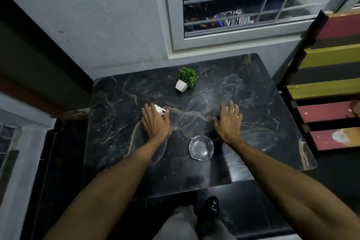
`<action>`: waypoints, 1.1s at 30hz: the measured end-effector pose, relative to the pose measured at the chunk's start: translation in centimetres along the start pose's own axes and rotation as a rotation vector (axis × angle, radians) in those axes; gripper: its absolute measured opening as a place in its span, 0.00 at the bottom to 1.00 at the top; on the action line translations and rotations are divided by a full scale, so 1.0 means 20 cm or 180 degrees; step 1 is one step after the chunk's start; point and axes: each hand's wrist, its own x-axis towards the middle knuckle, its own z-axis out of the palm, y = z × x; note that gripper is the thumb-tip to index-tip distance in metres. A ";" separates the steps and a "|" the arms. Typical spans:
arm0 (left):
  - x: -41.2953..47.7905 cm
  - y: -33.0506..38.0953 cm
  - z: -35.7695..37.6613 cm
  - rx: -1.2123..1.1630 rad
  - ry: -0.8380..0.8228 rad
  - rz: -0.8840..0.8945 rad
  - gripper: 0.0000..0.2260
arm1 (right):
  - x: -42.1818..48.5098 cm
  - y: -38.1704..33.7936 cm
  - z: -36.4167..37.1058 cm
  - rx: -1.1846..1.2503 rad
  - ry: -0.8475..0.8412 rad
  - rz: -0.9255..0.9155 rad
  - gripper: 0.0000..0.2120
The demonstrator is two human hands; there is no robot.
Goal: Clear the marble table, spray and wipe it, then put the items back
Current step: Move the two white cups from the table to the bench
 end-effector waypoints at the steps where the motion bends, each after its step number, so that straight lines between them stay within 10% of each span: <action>1: 0.02 0.00 0.02 -0.0126 0.0047 -0.0224 0.32 | 0.01 0.01 0.01 -0.0010 -0.0118 0.0116 0.31; 17: 0.28 0.01 0.14 -0.1394 0.0529 -0.1521 0.22 | 0.14 0.16 0.11 0.0699 -0.0052 0.0266 0.25; 25: 0.01 0.33 0.27 -0.2370 0.0006 -0.0699 0.38 | 0.06 0.34 -0.04 0.2213 0.0459 0.0087 0.34; 33: -0.49 1.03 0.65 -0.2677 -0.0354 0.0429 0.31 | -0.07 1.02 -0.29 0.2880 0.0986 0.0072 0.24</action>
